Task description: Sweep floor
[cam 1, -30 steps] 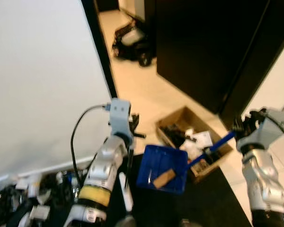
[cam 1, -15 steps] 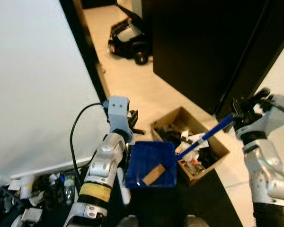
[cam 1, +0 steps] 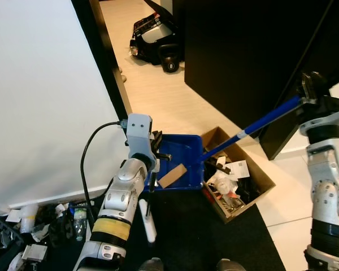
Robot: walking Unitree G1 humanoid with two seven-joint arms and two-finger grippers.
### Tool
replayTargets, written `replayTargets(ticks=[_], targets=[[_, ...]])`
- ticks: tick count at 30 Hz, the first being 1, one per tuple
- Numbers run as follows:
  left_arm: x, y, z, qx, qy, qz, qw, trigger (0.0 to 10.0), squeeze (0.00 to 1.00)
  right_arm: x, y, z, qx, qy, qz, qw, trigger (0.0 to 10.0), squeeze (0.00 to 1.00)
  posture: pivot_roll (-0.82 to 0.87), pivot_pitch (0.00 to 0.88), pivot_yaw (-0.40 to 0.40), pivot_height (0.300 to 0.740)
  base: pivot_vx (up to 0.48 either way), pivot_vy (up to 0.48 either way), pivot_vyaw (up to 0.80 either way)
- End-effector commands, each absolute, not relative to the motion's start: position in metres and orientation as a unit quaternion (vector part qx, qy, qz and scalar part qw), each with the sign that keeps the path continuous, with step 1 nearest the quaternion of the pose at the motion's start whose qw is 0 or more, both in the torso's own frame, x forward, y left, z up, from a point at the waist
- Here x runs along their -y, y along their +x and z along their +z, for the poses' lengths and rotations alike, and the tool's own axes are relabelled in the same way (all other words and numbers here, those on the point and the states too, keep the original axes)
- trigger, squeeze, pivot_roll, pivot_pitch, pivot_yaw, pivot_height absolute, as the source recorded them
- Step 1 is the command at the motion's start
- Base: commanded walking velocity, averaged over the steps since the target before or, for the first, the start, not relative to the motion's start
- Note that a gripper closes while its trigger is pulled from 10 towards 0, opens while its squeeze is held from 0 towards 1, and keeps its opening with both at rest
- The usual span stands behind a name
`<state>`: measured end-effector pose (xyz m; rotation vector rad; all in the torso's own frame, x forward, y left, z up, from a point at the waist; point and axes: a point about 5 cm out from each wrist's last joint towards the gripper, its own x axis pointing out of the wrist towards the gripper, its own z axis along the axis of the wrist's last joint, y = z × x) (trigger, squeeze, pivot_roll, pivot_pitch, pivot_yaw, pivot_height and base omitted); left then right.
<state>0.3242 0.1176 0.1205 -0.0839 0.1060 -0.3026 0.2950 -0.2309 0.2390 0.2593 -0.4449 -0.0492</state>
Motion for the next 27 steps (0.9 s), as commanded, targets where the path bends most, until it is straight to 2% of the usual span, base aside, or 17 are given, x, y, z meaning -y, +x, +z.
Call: replayTargets(ticks=[1, 13, 27], targets=[[-0.119, 0.325, 0.124, -0.043, -0.03, -0.155, 0.986, 10.0, 0.0, 0.238, 0.291, 0.247, 0.244, 0.135, -0.035, 0.96, 10.0, 0.0, -0.01, 0.064, 0.072, 0.74, 0.386, -0.281, 0.0], [-0.119, 0.325, 0.125, -0.042, -0.029, -0.156, 0.986, 10.0, 0.0, 0.253, 0.29, 0.248, 0.242, 0.125, -0.068, 0.96, 10.0, 0.0, -0.01, 0.066, 0.073, 0.74, 0.404, -0.256, 0.0], [-0.117, 0.324, 0.125, -0.043, -0.027, -0.159, 0.986, 10.0, 0.0, 0.254, 0.291, 0.241, 0.229, 0.125, -0.072, 0.963, 10.0, 0.0, -0.01, 0.073, 0.07, 0.74, 0.354, -0.306, 0.0]])
